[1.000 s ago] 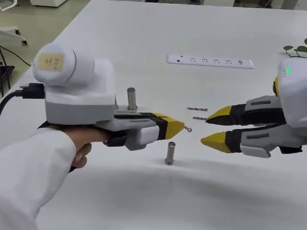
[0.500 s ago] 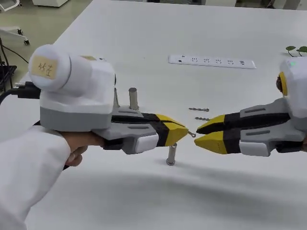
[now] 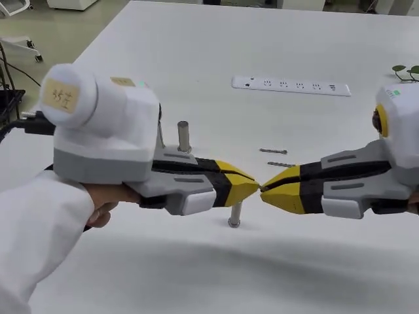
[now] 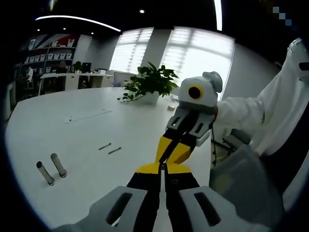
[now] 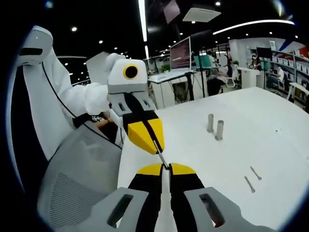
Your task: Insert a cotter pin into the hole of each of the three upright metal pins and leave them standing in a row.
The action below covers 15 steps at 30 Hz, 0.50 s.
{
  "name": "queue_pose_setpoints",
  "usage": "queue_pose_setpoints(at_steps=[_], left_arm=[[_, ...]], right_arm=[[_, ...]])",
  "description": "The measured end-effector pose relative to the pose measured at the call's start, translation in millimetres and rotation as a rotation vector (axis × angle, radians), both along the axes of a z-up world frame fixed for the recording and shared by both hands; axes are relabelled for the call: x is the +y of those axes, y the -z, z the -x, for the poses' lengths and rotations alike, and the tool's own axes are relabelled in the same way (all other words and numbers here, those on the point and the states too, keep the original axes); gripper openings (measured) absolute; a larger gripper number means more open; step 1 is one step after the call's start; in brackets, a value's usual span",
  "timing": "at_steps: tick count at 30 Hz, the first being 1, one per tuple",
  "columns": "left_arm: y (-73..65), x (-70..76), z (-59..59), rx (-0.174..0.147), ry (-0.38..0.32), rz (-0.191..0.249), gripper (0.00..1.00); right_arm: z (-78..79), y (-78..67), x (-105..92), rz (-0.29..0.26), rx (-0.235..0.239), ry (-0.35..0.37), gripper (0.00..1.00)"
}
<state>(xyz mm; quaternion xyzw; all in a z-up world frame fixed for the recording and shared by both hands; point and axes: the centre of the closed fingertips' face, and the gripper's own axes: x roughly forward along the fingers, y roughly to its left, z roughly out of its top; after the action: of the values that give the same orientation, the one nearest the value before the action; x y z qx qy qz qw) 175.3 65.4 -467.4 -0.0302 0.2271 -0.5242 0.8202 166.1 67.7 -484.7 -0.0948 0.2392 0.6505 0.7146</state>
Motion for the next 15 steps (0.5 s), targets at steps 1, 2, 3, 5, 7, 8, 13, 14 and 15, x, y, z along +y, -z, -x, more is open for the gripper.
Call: queue_pose_setpoints(at_steps=[1,2,3,5,7,8,13,14,15], left_arm=[[-0.4,-0.5,0.9,-0.009,0.006,-0.003,0.0],[-0.6,-0.5,1.4,-0.012,0.01,-0.004,0.0],[-0.7,-0.6,1.9,-0.015,0.014,-0.004,0.0],[-0.4,-0.8,3.0,-0.037,0.032,-0.014,0.0],[1.0,-0.9,4.4,-0.059,0.046,-0.026,0.0],[2.3,-0.4,5.4,-0.063,0.054,-0.035,0.0],[10.0,4.0,8.4,-0.1,0.089,-0.079,0.0],[11.2,4.5,8.6,-0.099,0.092,-0.085,0.0],[12.5,5.3,8.5,-0.105,0.095,-0.094,0.0]], right_arm=[[0.6,0.7,-0.1,0.01,-0.007,-0.008,0.0],[1.7,0.7,-0.1,0.013,-0.014,-0.016,0.0],[1.7,0.9,-0.2,0.016,-0.018,-0.021,0.0],[2.8,1.5,-0.9,0.023,-0.022,-0.034,0.0],[3.1,2.2,-1.6,0.028,-0.024,-0.04,0.0],[3.7,2.4,-2.0,0.031,-0.026,-0.044,0.0],[3.6,1.3,-4.3,0.034,-0.031,-0.049,0.0],[3.4,1.4,-4.8,0.037,-0.032,-0.048,0.0],[2.5,1.3,-5.2,0.037,-0.038,-0.047,0.0]])
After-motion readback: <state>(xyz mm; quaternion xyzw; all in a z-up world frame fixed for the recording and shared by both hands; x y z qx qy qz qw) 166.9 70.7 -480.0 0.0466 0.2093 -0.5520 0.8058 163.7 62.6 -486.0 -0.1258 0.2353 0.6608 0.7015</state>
